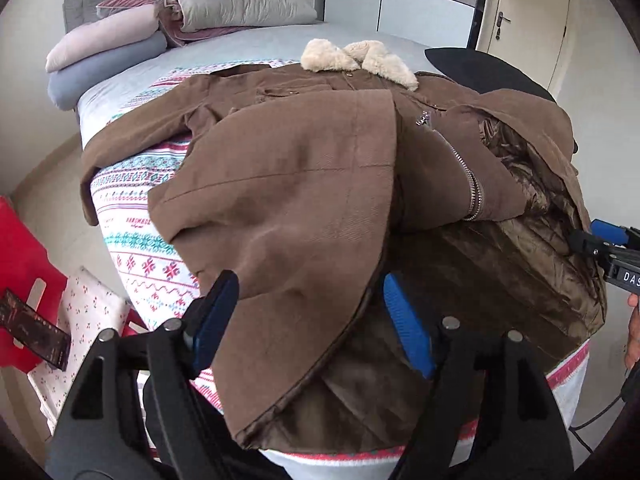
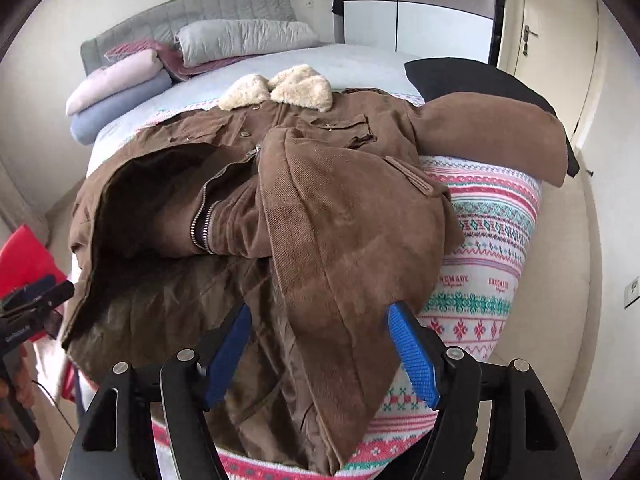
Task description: Fold large clothes
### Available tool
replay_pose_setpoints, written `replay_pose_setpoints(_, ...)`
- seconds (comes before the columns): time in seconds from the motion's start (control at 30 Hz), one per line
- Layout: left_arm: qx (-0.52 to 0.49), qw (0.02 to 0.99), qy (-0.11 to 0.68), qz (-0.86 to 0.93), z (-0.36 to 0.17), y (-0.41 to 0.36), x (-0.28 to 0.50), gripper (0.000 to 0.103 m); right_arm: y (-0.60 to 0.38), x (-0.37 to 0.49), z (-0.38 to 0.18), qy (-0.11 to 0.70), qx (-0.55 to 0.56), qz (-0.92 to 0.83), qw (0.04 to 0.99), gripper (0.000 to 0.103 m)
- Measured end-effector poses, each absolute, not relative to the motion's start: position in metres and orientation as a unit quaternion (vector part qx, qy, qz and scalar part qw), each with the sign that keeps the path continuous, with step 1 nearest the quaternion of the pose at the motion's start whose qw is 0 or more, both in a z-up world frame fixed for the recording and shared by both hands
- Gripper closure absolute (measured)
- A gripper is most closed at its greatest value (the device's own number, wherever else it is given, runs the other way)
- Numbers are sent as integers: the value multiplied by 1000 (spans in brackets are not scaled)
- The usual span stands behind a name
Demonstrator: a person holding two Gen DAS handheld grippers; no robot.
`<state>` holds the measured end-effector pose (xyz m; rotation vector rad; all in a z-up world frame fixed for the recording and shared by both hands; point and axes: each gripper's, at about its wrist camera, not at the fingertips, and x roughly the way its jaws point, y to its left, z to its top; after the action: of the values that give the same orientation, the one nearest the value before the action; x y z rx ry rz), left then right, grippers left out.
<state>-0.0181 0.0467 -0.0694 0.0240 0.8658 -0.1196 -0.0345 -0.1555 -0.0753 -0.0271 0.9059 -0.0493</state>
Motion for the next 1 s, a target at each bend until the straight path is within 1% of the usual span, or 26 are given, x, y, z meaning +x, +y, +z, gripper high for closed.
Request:
replay_pose_setpoints(0.03, 21, 906, 419, -48, -76, 42, -11, 28, -154, -29, -82, 437, -32, -44, 898, 31)
replay_pose_setpoints(0.07, 32, 907, 419, -30, -82, 41, -3, 39, -157, -26, -89, 436, -50, -66, 896, 32)
replay_pose_setpoints(0.1, 40, 908, 418, -12, -88, 45, 2, 79, -160, -25, -93, 433, -66, -88, 894, 35)
replay_pose_setpoints(0.13, 36, 906, 423, -2, -92, 55, 5, 98, -168, -26, -96, 430, -78, -103, 894, 47)
replay_pose_setpoints(0.17, 15, 906, 423, 6, -93, 70, 3, 96, -179, -30, -96, 426, -85, -120, 893, 54)
replay_pose_setpoints(0.2, -12, 910, 414, 10, -90, 88, -3, 96, -191, -38, -96, 422, -84, -135, 893, 64)
replay_pose_setpoints(0.23, -24, 915, 401, 25, -84, 104, -12, 96, -205, -46, -93, 417, -75, -145, 894, 65)
replay_pose_setpoints(0.33, -47, 928, 360, 79, -66, 156, -52, 96, -250, -74, -87, 416, -19, -150, 897, 65)
replay_pose_setpoints(0.4, -76, 923, 358, 115, -65, 194, -78, 97, -278, -92, -90, 422, 36, -147, 894, 65)
replay_pose_setpoints(0.5, -139, 892, 418, 103, -95, 237, -97, 95, -306, -111, -107, 432, 100, -135, 886, 65)
replay_pose_setpoints(0.6, -167, 854, 487, 79, -132, 248, -109, 95, -325, -121, -131, 451, 171, -114, 869, 65)
replay_pose_setpoints(0.7, -176, 834, 517, 78, -147, 261, -126, 97, -327, -136, -135, 458, 197, -76, 863, 64)
replay_pose_setpoints(0.73, -190, 832, 517, 70, -147, 270, -133, 97, -329, -143, -133, 467, 200, -62, 859, 61)
replay_pose_setpoints(0.77, -206, 830, 515, 62, -146, 279, -139, 95, -331, -149, -131, 479, 202, -49, 853, 60)
replay_pose_setpoints(0.8, -219, 828, 514, 54, -144, 287, -143, 88, -333, -155, -129, 487, 204, -32, 848, 60)
replay_pose_setpoints(0.83, -229, 829, 509, 47, -140, 293, -145, 83, -337, -162, -125, 489, 210, -15, 847, 60)
replay_pose_setpoints(0.9, -241, 842, 481, 32, -127, 302, -146, 55, -344, -175, -112, 477, 226, 12, 849, 59)
replay_pose_setpoints(0.93, -245, 852, 461, 19, -120, 304, -144, 49, -348, -178, -104, 464, 238, 22, 853, 55)
replay_pose_setpoints(0.97, -248, 861, 444, 0, -113, 304, -137, 39, -352, -180, -96, 445, 254, 32, 858, 52)
replay_pose_setpoints(1.0, -248, 867, 432, -30, -108, 302, -127, 32, -356, -177, -89, 425, 272, 42, 863, 45)
